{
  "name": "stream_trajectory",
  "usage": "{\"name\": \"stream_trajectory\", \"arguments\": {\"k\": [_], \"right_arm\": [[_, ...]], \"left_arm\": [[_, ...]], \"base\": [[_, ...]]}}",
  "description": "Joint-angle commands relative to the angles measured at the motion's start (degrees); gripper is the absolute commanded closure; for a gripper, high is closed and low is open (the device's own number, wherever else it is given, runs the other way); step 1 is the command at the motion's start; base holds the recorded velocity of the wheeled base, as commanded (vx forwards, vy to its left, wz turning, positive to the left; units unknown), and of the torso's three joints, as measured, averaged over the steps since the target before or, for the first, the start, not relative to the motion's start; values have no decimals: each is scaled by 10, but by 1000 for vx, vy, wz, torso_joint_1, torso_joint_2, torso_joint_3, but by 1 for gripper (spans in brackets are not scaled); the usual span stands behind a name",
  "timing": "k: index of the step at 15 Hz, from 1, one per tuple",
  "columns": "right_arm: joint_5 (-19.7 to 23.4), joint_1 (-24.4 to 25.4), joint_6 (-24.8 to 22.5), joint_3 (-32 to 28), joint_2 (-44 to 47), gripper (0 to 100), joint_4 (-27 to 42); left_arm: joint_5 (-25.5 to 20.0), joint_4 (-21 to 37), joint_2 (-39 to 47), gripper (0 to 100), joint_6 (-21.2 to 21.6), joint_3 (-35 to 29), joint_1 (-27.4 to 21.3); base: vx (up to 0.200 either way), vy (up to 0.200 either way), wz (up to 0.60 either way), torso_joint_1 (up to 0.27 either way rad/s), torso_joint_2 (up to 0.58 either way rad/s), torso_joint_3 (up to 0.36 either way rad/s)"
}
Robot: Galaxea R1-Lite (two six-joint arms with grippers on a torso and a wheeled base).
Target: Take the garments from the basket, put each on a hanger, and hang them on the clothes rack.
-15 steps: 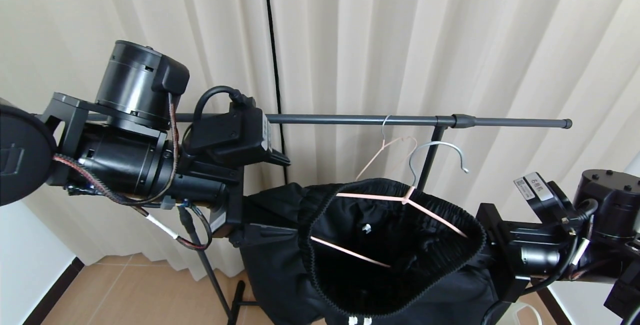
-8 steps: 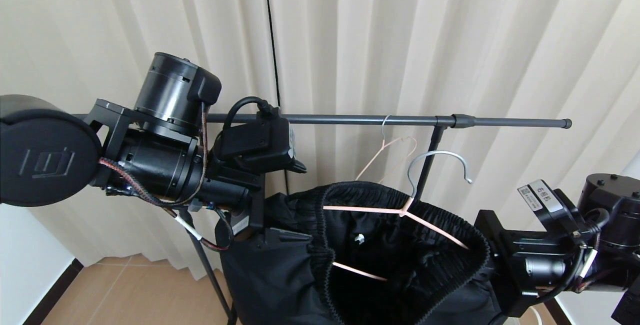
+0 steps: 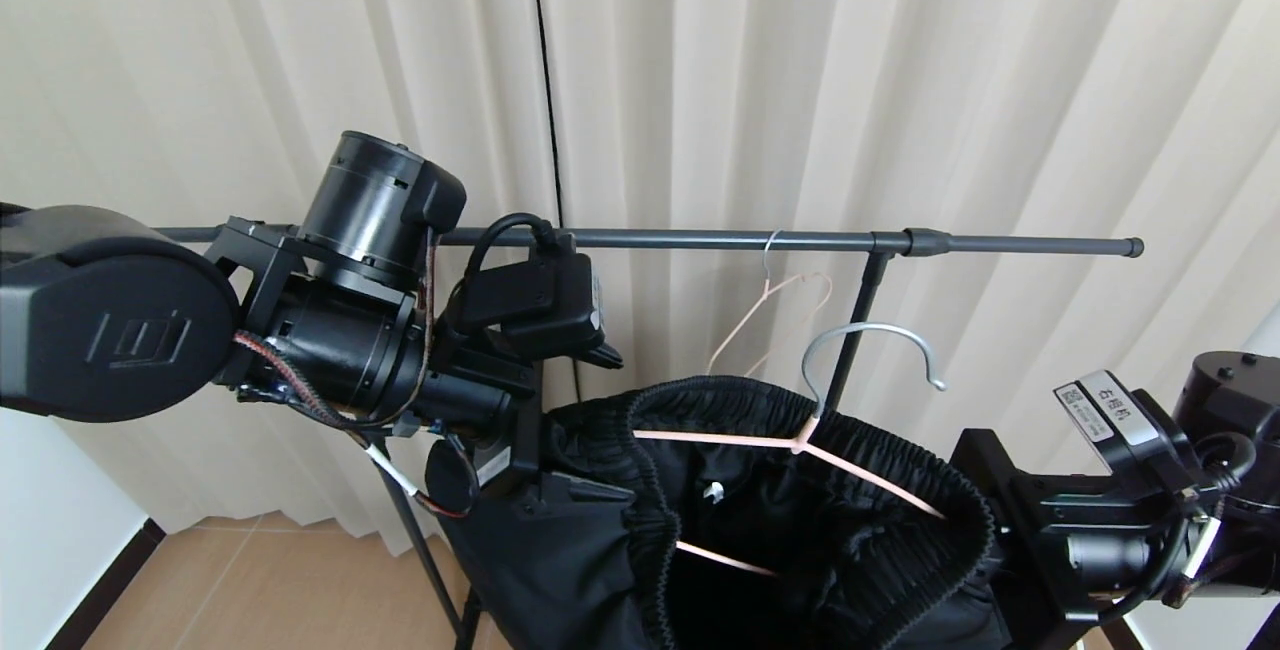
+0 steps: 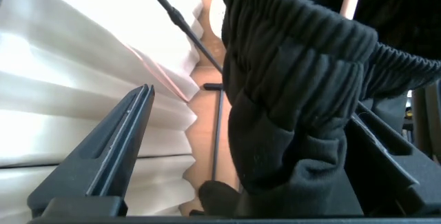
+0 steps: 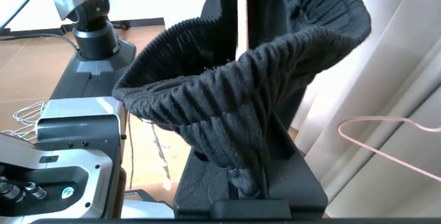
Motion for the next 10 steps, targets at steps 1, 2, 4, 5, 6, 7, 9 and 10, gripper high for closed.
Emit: {"name": "stream_trajectory", "arguments": {"k": [1,2,4,5,6,7,9,10], "right_arm": [[0,7,0,2,-16,100,-1],[1,9,0,4,-18,100,-1],[1,9,0,4,-19,100,-1],[1,9,0,3,-18,100,-1],[0,16,1,2,-18,100,-1],[0,17,2,1,-18,100,-1],[-2,24,2,0,-18,100,-1],[-3,25,3,0,-18,100,-1]], "left_arm": [[-5,0,1,0,-1,4,-2],[-12,0,1,0,-2,9,-3],[-31,0,2,0,-2,17,-4],[-37,0,1,0,-2,21,-4],[-41,0,1,0,-5,24,-4],[-43,0,1,0,-9,28,-5],[-49,0,-1,0,-18,33,-12],[-51,0,-1,0,-20,33,-13]], "base": [[0,0,0,0,0,0],[0,0,0,0,0,0],[0,0,0,0,0,0],[0,0,0,0,0,0],[0,0,0,0,0,0],[0,0,0,0,0,0],[0,0,0,0,0,0],[0,0,0,0,0,0]]}}
